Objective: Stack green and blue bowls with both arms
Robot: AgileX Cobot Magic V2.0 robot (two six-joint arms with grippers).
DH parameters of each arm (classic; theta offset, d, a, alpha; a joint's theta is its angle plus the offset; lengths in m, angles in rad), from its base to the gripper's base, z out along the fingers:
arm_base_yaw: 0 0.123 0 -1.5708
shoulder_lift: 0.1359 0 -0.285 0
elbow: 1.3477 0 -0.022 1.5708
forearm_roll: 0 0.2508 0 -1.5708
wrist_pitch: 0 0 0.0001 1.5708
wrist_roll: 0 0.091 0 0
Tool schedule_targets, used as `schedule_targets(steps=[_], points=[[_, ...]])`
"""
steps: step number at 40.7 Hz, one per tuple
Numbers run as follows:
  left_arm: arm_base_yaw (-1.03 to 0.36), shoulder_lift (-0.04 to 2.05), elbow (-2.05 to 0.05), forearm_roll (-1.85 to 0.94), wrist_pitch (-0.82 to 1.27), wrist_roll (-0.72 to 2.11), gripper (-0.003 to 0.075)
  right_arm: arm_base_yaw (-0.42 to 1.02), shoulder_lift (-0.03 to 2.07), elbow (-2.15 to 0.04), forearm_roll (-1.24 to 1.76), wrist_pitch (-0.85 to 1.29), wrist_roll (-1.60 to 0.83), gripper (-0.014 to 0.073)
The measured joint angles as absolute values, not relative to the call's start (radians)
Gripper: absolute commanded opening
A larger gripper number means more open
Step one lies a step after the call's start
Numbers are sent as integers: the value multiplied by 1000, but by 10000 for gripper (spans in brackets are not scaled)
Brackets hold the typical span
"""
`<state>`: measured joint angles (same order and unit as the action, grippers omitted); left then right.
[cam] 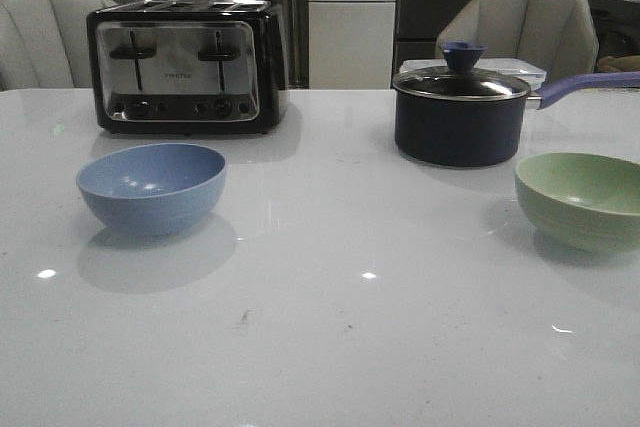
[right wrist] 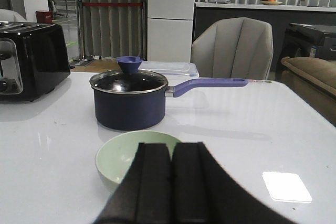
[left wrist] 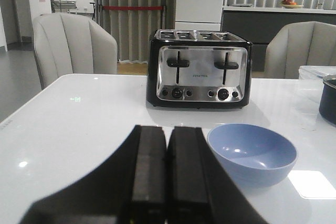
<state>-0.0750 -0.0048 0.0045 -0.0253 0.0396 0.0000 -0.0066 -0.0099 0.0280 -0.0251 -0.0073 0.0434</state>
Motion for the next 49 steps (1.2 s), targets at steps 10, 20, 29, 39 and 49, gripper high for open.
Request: schedule_targets(steps=[10, 20, 29, 39, 49], points=[[-75, -5, 4, -25, 40, 0, 93, -7, -10, 28, -25, -7, 43, 58], [-75, -5, 4, 39, 40, 26, 93, -7, -10, 28, -25, -7, 43, 58], [-75, -5, -15, 39, 0, 28, 93, -7, -10, 12, -25, 28, 43, 58], [-75, 120, -426, 37, 200, 28, 93, -7, 68, -363, -25, 232, 43, 58], [-75, 467, -660, 37, 513, 28, 93, -8, 496, -604, -25, 482, 43, 58]])
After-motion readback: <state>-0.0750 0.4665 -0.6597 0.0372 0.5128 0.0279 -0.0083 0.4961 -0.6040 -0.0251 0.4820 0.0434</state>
